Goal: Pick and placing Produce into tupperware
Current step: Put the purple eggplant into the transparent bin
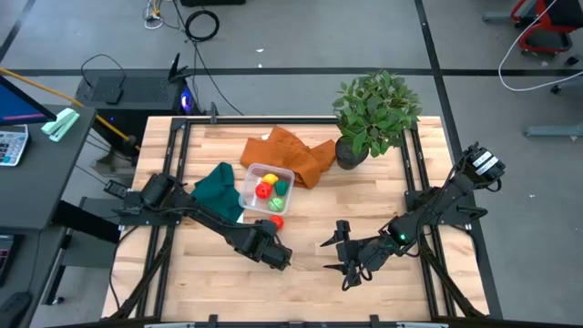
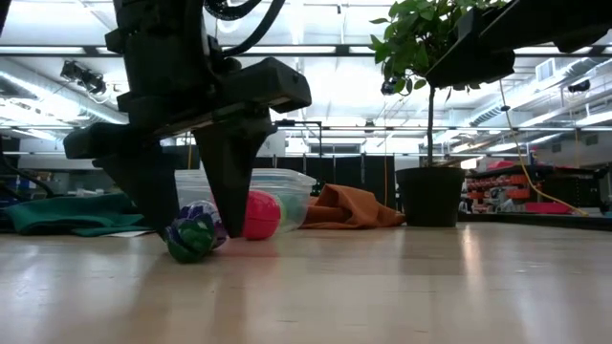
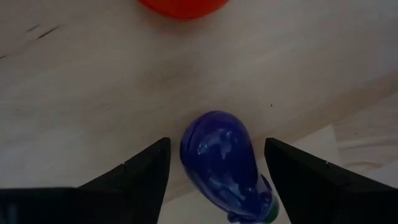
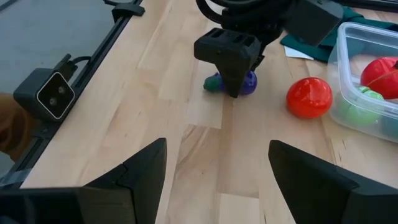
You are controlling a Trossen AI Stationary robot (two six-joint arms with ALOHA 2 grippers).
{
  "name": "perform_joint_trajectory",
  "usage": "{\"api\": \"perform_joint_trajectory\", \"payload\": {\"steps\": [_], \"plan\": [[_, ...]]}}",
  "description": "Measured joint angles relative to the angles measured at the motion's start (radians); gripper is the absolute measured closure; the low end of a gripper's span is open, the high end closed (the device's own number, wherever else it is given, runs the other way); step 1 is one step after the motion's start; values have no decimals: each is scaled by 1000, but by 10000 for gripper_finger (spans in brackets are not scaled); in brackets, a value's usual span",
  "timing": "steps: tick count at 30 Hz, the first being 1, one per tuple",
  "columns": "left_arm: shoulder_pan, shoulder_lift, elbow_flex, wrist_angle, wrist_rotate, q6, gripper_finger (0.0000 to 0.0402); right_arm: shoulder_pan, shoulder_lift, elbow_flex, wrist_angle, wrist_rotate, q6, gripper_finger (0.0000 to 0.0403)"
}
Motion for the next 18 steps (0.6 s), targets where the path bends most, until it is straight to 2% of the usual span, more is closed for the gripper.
{"api": "perform_joint_trajectory", "payload": {"steps": [10, 18], "plan": [[0, 0, 0, 2, 0, 42, 200, 0, 0, 0, 0, 0, 0, 160], [20, -13, 0, 1, 43, 101, 227, 0, 0, 0, -1, 1, 0, 160]]}}
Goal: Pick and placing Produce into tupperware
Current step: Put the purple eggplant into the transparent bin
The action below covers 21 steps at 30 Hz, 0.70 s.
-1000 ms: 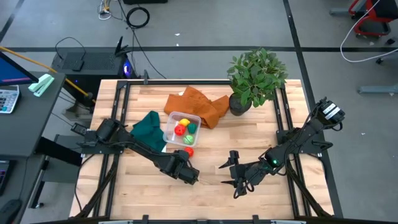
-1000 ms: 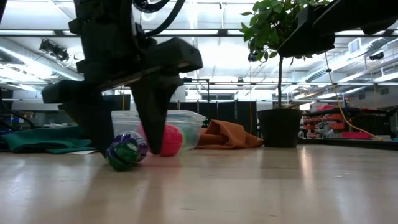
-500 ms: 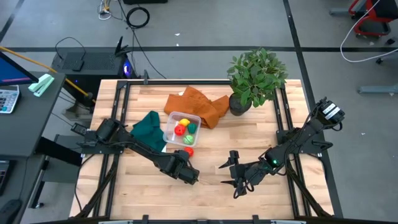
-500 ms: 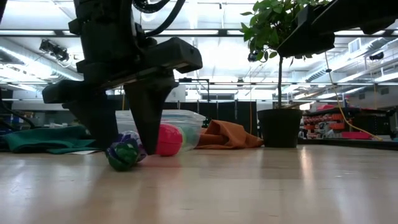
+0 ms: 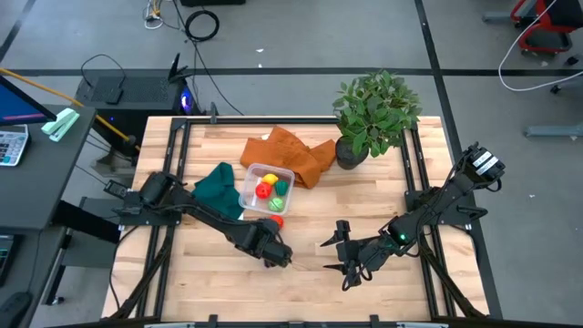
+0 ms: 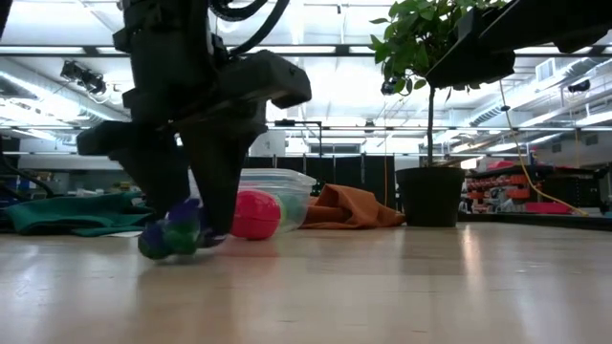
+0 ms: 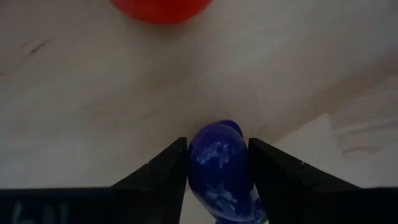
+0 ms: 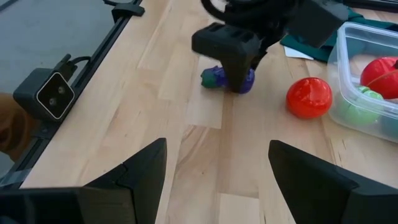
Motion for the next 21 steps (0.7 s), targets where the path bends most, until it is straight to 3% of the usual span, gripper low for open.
{"api": "perform_joint_trajectory", "payload": {"steps": [21], "plan": [[145, -243, 1, -25, -87, 299, 229, 0, 0, -1, -7, 0, 9, 160]]}}
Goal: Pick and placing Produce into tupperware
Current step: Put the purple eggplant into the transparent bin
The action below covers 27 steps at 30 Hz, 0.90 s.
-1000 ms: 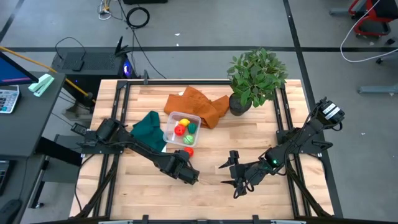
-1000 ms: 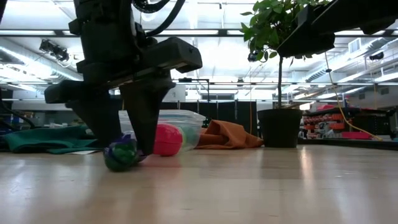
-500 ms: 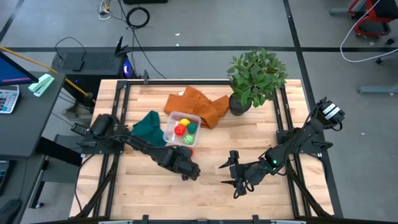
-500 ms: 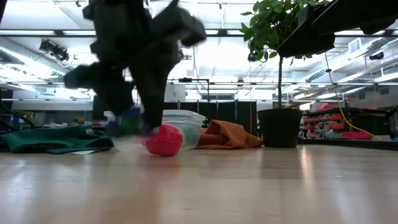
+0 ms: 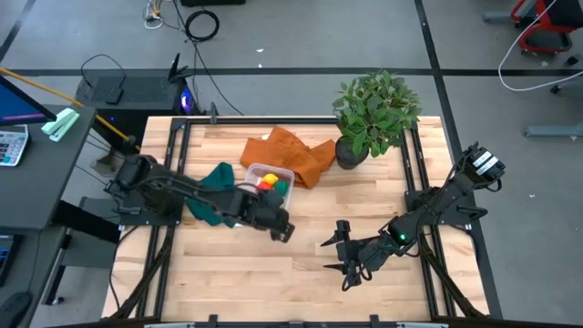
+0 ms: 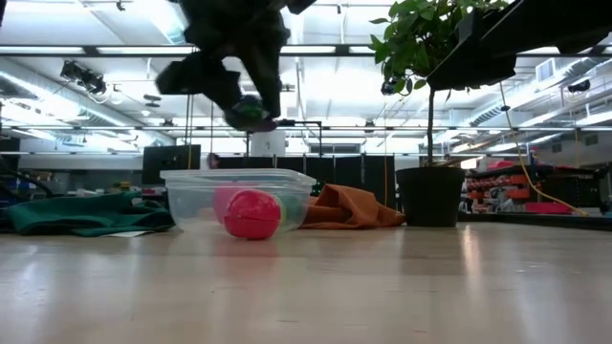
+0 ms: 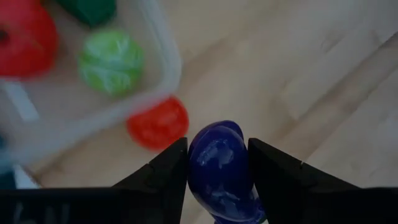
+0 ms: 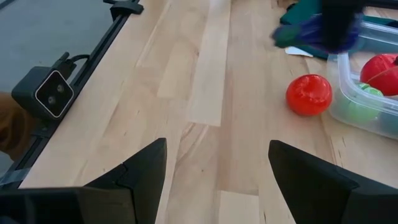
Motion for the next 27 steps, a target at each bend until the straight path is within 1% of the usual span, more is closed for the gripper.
{"api": "perform_joint_trajectory", "payload": {"steps": [2, 4, 11, 14, 18, 21, 24, 27], "plan": [[26, -9, 0, -6, 0, 37, 229, 0, 0, 0, 0, 0, 3, 160], [49, -12, 0, -5, 8, 66, 228, 0, 0, 0, 3, 22, 0, 160], [124, -16, 0, -73, 36, 146, 229, 0, 0, 0, 6, 174, 4, 160], [152, -16, 0, -118, 39, 166, 228, 0, 0, 0, 11, 267, 16, 160], [183, -16, 0, -161, 39, 183, 228, -1, 0, 0, 11, 452, 81, 160], [201, -16, 0, -169, 39, 202, 228, -2, 0, 0, 11, 551, 128, 160], [222, -16, 0, -174, 40, 225, 228, -11, 0, 0, 11, 575, 155, 160], [246, -16, 0, -182, 39, 253, 228, -25, 0, 0, 11, 551, 158, 160]]}}
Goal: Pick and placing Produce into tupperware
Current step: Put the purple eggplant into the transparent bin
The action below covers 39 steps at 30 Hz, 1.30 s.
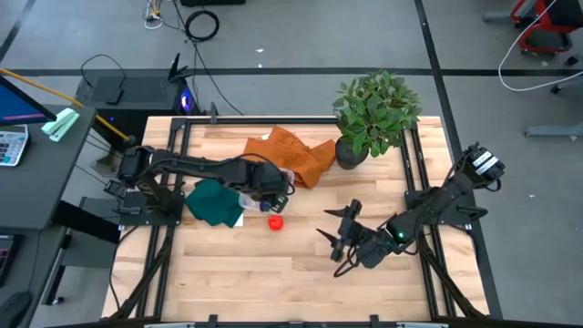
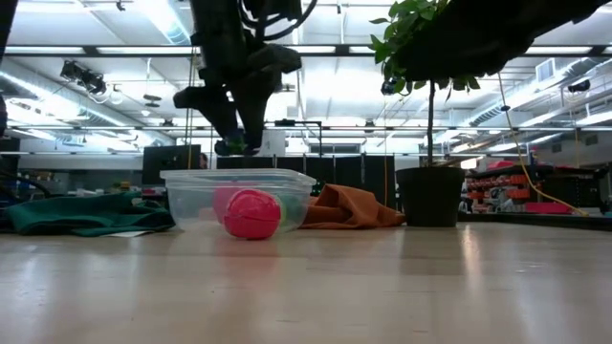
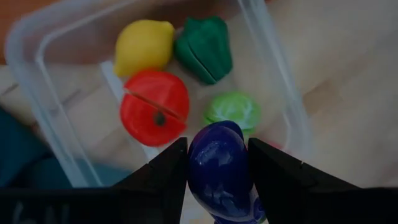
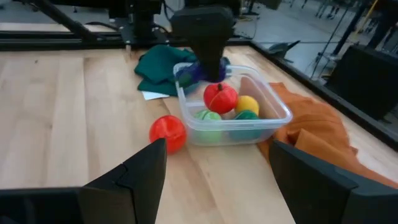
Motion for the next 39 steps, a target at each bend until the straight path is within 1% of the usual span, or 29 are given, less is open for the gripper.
{"api": "perform_joint_trajectory", "payload": {"steps": [4, 6, 18, 21, 26, 32, 39], "plan": [[30, 0, 0, -12, 0, 39, 229, -21, 0, 0, 0, -72, -2, 160], [45, 0, 0, -22, 5, 47, 229, -27, 0, 0, 0, -86, -5, 160], [93, 1, 0, -30, 14, 107, 230, -35, 0, 0, 0, -92, -13, 160], [94, 1, 0, -56, 12, 119, 230, -35, 0, 0, 0, -94, -13, 160], [93, 1, 0, -134, -23, 97, 230, -35, 0, 0, 0, -100, -13, 160], [93, 2, 0, -143, -45, 97, 230, -35, 0, 0, 0, -100, -14, 160], [97, 58, -1, -166, -79, 99, 230, -35, 0, 0, 2, -100, -12, 160]]}}
